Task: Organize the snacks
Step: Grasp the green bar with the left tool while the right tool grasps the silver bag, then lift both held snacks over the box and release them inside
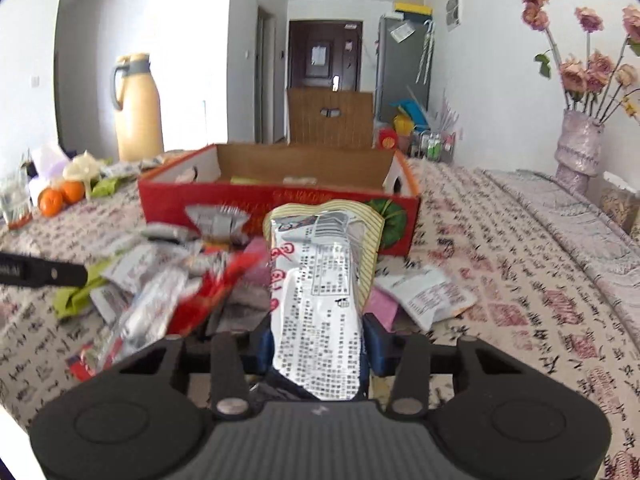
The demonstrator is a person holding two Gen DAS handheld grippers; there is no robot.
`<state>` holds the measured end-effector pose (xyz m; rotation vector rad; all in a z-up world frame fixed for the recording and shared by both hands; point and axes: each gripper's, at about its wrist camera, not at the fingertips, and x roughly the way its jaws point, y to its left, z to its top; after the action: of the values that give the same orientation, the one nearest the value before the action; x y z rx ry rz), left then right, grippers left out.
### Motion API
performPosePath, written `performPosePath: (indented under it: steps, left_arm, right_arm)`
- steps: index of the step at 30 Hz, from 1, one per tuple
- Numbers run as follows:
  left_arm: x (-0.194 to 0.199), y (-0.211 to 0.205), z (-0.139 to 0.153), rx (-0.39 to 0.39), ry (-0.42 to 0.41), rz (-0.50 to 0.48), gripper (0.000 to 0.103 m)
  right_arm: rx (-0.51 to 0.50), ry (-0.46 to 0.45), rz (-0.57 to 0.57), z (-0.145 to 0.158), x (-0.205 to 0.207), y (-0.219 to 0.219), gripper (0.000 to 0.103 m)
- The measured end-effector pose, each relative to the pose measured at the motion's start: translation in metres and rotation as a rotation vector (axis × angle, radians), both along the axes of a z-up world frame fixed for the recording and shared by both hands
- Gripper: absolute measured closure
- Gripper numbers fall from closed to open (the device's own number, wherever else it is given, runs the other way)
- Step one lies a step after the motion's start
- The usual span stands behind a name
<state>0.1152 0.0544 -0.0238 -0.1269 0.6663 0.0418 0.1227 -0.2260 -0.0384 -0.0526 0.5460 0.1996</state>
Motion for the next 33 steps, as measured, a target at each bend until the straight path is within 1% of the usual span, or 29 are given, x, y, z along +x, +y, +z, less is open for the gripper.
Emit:
performPosePath:
  steps: [4, 9, 14, 19, 21, 22, 24, 25, 27, 29, 30, 33]
  left_arm:
    - [0.008, 0.006, -0.003, 0.046, 0.016, 0.004, 0.000]
    - [0.025, 0.011, -0.011, 0.116, 0.043, -0.012, 0.000]
    - [0.043, 0.011, -0.015, 0.119, 0.066, -0.057, 0.000]
    - [0.058, 0.001, -0.018, 0.127, 0.086, -0.099, 0.008]
    - [0.063, -0.002, -0.019, 0.113, 0.093, -0.104, 0.016]
    - [0.066, -0.002, -0.019, 0.101, 0.096, -0.107, 0.019]
    - [0.071, -0.004, -0.021, 0.084, 0.106, -0.114, 0.030]
    - [0.073, -0.006, -0.022, 0.080, 0.116, -0.119, 0.032]
    - [0.074, -0.009, -0.024, 0.090, 0.111, -0.121, 0.033]
    - [0.074, -0.010, -0.024, 0.091, 0.107, -0.129, 0.038]
    - [0.074, -0.010, -0.024, 0.090, 0.106, -0.132, 0.039]
    - [0.074, -0.013, -0.024, 0.108, 0.103, -0.138, 0.040]
  right_arm:
    - [0.020, -0.020, -0.030, 0.007, 0.001, -0.010, 0.059]
    - [0.026, -0.005, -0.055, 0.004, 0.005, -0.016, 0.058]
    - [0.027, -0.001, -0.053, 0.003, 0.006, -0.014, 0.058]
    - [0.030, 0.004, -0.054, 0.002, 0.007, -0.013, 0.057]
    - [0.031, 0.006, -0.055, 0.002, 0.008, -0.014, 0.056]
    - [0.031, 0.007, -0.056, 0.002, 0.008, -0.014, 0.055]
    - [0.031, 0.009, -0.057, 0.001, 0.009, -0.014, 0.054]
    - [0.032, 0.010, -0.058, 0.001, 0.009, -0.014, 0.054]
    - [0.033, 0.012, -0.057, 0.000, 0.009, -0.014, 0.054]
    - [0.034, 0.014, -0.054, -0.001, 0.009, -0.014, 0.054]
    - [0.035, 0.015, -0.053, -0.001, 0.009, -0.015, 0.054]
    - [0.039, 0.019, -0.053, -0.002, 0.011, -0.015, 0.054]
